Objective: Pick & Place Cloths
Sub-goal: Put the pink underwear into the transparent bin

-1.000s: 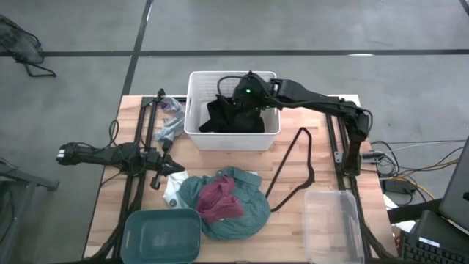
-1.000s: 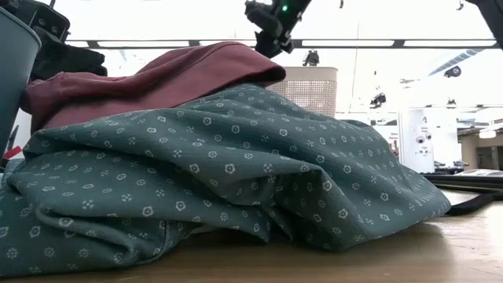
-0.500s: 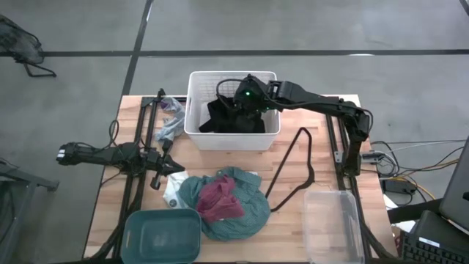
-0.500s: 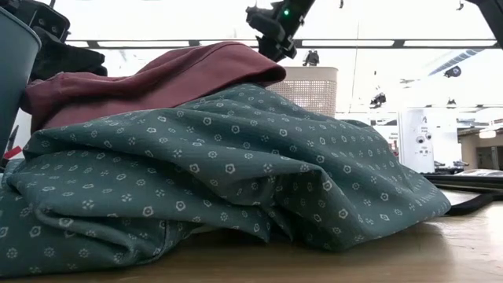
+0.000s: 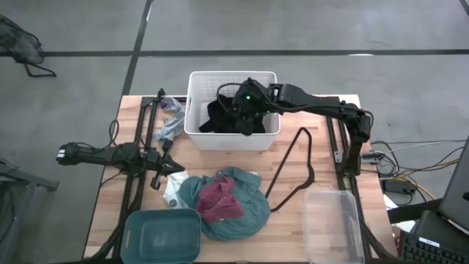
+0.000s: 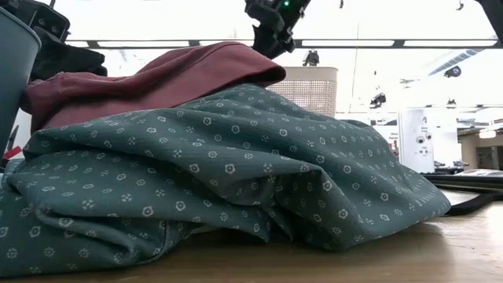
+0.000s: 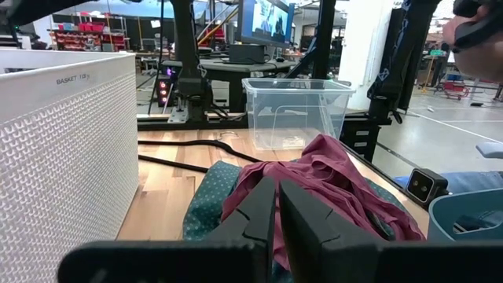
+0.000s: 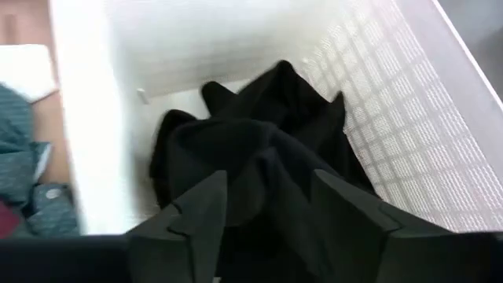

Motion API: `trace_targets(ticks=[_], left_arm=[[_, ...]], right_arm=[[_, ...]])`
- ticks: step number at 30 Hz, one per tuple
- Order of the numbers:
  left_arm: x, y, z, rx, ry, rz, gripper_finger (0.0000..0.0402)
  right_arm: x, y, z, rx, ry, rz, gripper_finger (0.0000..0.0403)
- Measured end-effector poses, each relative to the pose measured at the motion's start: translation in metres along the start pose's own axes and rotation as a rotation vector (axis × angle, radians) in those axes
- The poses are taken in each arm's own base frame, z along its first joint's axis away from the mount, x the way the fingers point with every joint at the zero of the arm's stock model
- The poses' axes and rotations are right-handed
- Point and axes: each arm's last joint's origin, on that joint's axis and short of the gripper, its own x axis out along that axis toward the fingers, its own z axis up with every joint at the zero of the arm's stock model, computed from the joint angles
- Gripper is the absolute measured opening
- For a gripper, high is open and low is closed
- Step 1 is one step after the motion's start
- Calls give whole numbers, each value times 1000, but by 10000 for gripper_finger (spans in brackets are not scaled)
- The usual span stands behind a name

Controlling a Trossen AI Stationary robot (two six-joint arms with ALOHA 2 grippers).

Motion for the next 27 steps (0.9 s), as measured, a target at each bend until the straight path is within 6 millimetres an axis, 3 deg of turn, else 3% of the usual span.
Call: trace_targets(ticks=[6,13,21,27], left_arm=[[0,0,0,0,0,0,26],[0,0,0,0,0,0,26],[0,0,0,0,0,0,26],[0,0,0,0,0,0,26]], right_arm=[[-19,26,-1,-71,-12,49,234],[-40,68,-5,-140,-43,168,261],[-32,142,-23,-287,-36,287,271],[-19,184,-45,-320,-98,354,264]])
